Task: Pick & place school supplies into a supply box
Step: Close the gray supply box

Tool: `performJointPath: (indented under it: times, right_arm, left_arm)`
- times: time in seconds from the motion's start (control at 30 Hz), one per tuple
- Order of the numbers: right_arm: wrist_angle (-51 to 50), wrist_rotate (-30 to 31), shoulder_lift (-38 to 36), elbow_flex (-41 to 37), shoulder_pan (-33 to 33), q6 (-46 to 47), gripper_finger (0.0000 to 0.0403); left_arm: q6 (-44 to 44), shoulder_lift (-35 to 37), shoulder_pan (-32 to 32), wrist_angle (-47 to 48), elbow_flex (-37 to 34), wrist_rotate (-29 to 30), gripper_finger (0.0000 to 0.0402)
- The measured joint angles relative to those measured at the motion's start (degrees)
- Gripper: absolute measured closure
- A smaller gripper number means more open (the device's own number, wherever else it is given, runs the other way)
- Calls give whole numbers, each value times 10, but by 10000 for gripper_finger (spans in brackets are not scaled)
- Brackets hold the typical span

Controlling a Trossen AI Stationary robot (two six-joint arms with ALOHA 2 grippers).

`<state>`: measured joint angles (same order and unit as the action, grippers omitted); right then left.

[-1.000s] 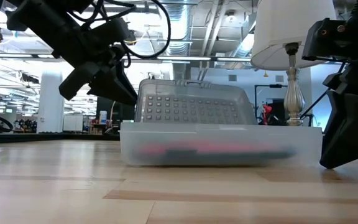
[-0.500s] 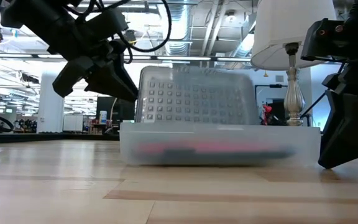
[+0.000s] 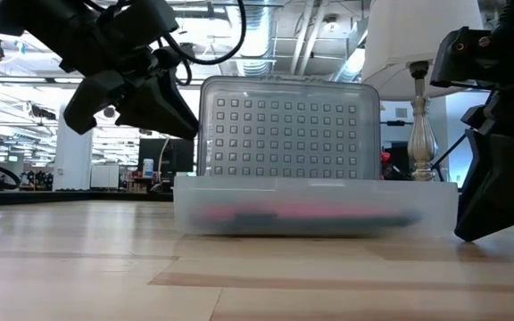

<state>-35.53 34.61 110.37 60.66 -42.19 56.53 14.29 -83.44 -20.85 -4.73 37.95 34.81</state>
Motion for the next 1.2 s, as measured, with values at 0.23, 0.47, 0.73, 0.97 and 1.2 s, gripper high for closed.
performJointPath:
  times: [0.23, 0.47, 0.73, 0.97, 1.2]
  right_arm:
    - [0, 0, 0, 0, 0, 0, 310]
    - [1, 0, 0, 0, 1, 0, 310]
    - [5, -2, 0, 0, 10, -1, 310]
    - [5, -2, 0, 0, 11, -1, 310]
    - [6, -2, 0, 0, 11, -2, 310]
  left_arm:
    - [1, 0, -13, 0, 0, 0, 310]
    - [8, 0, -27, -2, 0, 0, 310]
    - [26, 0, -53, -21, 0, 0, 310]
    - [25, 0, -55, -23, 0, -32, 310]
    - [11, 0, -55, -24, 0, -80, 310]
